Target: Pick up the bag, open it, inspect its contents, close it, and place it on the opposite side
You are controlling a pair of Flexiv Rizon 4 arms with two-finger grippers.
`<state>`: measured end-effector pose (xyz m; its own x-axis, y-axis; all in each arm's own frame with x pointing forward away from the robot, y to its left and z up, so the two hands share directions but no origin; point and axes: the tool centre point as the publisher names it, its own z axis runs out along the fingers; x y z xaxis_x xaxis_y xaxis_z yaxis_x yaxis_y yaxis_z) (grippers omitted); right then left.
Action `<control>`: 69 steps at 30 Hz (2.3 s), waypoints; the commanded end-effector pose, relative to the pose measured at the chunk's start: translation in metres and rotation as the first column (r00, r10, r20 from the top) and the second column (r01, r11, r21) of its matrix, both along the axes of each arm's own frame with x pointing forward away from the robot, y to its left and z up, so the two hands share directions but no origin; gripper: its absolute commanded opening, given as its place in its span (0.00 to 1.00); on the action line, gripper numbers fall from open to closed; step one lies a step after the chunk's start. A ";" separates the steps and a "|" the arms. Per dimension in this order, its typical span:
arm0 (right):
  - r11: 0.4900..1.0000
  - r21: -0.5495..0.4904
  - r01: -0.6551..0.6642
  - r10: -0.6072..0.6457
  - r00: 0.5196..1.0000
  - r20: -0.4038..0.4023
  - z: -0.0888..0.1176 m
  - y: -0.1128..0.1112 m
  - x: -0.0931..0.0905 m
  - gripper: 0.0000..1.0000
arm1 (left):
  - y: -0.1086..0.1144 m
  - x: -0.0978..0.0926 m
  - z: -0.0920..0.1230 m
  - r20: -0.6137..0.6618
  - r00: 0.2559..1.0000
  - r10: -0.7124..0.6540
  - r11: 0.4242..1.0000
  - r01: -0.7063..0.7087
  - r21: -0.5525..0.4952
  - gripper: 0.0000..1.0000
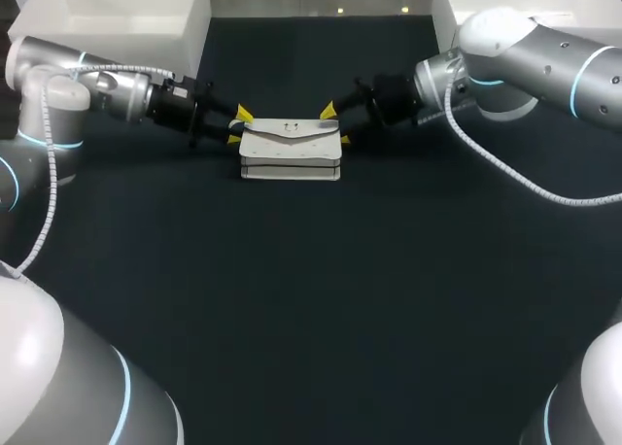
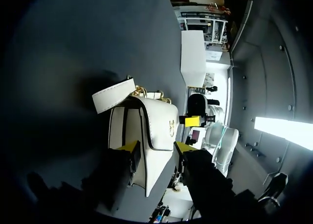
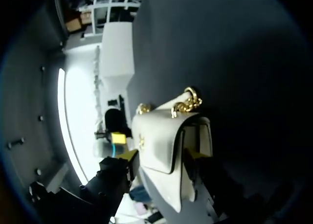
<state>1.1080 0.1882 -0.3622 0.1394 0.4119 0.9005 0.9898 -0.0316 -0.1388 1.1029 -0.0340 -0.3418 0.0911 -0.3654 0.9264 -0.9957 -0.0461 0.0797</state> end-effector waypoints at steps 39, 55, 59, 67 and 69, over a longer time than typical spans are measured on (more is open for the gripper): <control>0.993 0.061 -0.099 0.102 0.994 -0.049 -0.013 0.003 -0.003 0.00 | -0.003 0.008 -0.016 -0.020 1.000 0.006 1.000 -0.006 -0.018 0.00; 0.994 0.065 -0.090 0.092 0.995 -0.039 -0.007 -0.003 -0.009 0.67 | 0.008 0.000 -0.002 -0.018 1.000 0.024 0.999 -0.025 -0.034 1.00; 0.995 0.067 -0.072 0.074 0.997 -0.027 -0.001 -0.011 -0.014 0.94 | 0.018 -0.009 0.012 0.000 0.999 0.052 0.998 -0.052 -0.030 1.00; 0.996 0.064 -0.063 0.064 0.998 -0.012 0.005 -0.017 -0.031 0.54 | 0.042 -0.023 0.032 0.035 0.997 0.076 0.997 -0.075 -0.014 1.00; 0.996 0.064 -0.069 0.070 0.997 -0.009 0.005 -0.016 -0.034 0.47 | 0.048 -0.024 0.033 0.040 0.995 0.087 0.996 -0.087 -0.002 1.00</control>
